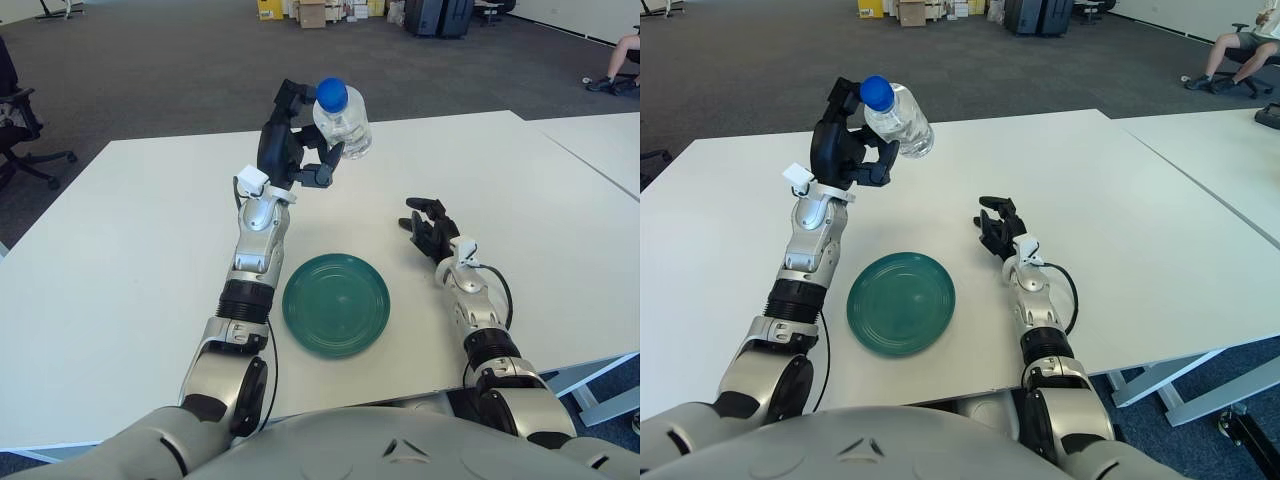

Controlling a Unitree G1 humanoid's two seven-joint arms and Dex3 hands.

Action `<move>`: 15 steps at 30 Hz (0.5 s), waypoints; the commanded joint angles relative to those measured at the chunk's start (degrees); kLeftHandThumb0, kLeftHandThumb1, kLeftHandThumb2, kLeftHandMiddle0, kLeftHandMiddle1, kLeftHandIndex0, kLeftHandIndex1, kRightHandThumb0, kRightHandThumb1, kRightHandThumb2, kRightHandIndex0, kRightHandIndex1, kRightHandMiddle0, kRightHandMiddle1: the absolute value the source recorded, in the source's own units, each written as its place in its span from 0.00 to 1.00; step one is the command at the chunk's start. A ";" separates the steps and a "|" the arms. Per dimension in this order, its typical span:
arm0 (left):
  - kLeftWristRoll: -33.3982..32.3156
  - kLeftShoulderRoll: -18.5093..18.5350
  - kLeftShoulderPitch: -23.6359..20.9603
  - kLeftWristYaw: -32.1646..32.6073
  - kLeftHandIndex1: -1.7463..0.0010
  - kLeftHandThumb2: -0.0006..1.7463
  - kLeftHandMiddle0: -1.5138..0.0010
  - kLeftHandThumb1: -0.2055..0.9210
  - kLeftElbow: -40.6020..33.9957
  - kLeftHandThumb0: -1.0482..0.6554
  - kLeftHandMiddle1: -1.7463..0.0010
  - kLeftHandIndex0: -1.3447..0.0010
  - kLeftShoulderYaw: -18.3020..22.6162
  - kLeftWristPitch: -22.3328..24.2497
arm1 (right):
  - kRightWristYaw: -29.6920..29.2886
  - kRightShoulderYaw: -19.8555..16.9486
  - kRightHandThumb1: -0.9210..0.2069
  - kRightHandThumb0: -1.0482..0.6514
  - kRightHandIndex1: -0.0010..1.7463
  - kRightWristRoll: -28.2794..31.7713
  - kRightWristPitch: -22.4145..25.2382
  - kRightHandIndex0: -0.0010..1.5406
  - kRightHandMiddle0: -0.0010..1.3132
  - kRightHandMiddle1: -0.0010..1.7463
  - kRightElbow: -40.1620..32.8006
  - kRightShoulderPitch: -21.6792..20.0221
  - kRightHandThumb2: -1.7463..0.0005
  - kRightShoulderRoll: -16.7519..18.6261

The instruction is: Put the bottle into the plate.

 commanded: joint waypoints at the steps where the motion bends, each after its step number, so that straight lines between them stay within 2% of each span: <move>1: -0.52 1.05 0.55 -1.31 0.00 0.80 0.20 0.40 -1.94 0.32 0.00 0.51 0.02 -0.52 | 0.19 -0.64 0.00 0.24 0.39 0.53 -0.44 0.23 0.00 0.60 1.34 -1.30 0.58 -0.45; 7: -0.25 2.48 2.09 -3.65 0.00 0.81 0.20 0.38 -3.51 0.32 0.00 0.49 -0.40 -1.12 | 0.79 -1.00 0.00 0.24 0.40 0.72 -1.37 0.23 0.00 0.61 2.65 -1.81 0.58 -0.53; 9: -0.47 3.19 3.00 -4.72 0.00 0.71 0.19 0.39 -4.52 0.40 0.00 0.38 -0.62 -1.03 | 0.93 -1.10 0.00 0.24 0.40 0.76 -1.45 0.23 0.00 0.61 2.95 -1.92 0.58 -0.53; 11: -0.59 3.83 4.24 -5.66 0.00 0.63 0.18 0.41 -5.91 0.46 0.00 0.31 -0.89 -0.77 | 1.01 -1.22 0.00 0.24 0.40 0.81 -1.55 0.24 0.00 0.61 3.25 -2.04 0.58 -0.52; 15: -0.96 4.78 6.57 -7.16 0.00 0.59 0.19 0.43 -8.70 0.50 0.00 0.28 -1.39 0.49 | 1.06 -1.45 0.00 0.25 0.40 0.87 -1.81 0.24 0.00 0.61 3.63 -2.25 0.58 -0.43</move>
